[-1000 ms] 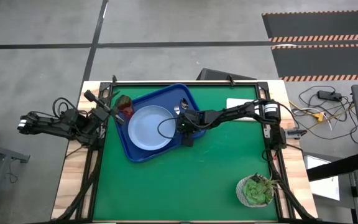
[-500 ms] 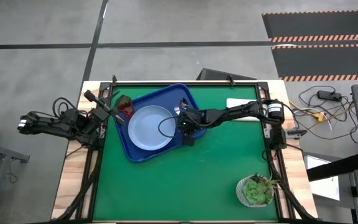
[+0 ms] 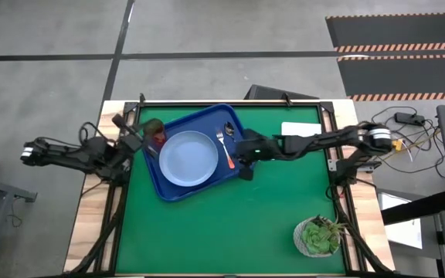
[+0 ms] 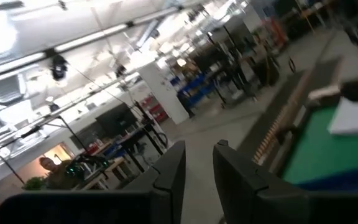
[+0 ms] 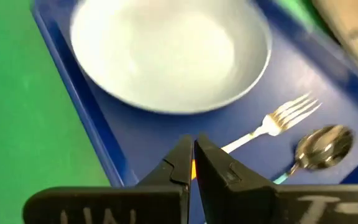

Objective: Pick and place plate/cup/fork/spoon on tray
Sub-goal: Return to Home Position

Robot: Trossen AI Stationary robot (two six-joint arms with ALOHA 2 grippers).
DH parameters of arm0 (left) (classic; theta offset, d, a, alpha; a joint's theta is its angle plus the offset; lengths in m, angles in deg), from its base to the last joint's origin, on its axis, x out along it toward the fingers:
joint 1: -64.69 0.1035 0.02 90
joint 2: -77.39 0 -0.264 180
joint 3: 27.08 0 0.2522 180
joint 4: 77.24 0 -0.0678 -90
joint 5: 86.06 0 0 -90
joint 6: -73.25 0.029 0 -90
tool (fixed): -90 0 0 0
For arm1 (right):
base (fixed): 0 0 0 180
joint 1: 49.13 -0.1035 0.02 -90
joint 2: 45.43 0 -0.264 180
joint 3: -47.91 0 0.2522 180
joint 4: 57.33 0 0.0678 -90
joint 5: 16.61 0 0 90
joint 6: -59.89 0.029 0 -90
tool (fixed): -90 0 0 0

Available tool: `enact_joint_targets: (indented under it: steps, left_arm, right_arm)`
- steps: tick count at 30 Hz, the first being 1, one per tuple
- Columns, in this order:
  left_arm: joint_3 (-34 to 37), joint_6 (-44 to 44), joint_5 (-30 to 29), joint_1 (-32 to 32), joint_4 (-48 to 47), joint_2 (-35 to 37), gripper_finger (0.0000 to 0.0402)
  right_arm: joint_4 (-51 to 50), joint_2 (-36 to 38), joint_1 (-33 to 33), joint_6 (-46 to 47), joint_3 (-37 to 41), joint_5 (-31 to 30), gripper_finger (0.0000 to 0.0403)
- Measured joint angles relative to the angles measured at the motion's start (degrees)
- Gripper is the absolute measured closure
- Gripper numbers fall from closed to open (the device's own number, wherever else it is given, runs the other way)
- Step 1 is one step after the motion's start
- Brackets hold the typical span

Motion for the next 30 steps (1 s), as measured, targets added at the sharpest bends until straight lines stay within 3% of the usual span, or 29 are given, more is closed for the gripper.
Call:
enact_joint_targets:
  steps: [5, 8, 11, 16, 19, 21, 25, 30]
  left_arm:
    - [0.00, -3.53, 1.12, 0.01, -2.15, -3.22, 0.0338]
    - [0.00, -6.82, 7.72, 0.01, -2.17, -5.08, 0.0338]
    - [0.00, -11.46, 22.07, 0.01, -2.18, -7.09, 0.0338]
    - [-0.13, -15.62, 54.80, -0.01, -2.90, -10.76, 0.0338]
    - [-0.09, -15.66, 65.98, 0.00, -6.79, -12.96, 0.0338]
    - [-0.11, -16.61, 64.34, 0.05, -12.15, -13.12, 0.0338]
    - [-0.09, -25.20, 51.46, 0.12, -24.07, -10.14, 0.0338]
    - [0.38, -33.09, 50.03, 0.08, -34.31, -1.67, 0.0338]
  right_arm:
    - [13.61, 8.97, -0.01, -2.42, 11.84, 0.02, 0.0394]
    - [18.12, 13.85, 0.01, -3.85, 16.66, 0.00, 0.0394]
    - [19.97, 18.52, 0.00, -4.37, 19.59, 0.00, 0.0394]
    - [19.84, 26.07, -0.01, -6.38, 23.51, 0.06, 0.0394]
    - [19.87, 30.56, -0.01, -7.28, 26.31, 0.07, 0.0394]
    - [19.78, 33.45, -0.01, -7.28, 28.36, 0.07, 0.0394]
    - [19.69, 38.70, -0.01, -7.27, 32.32, 0.07, 0.0394]
    - [19.62, 44.83, -0.01, -8.60, 36.44, 0.07, 0.0394]
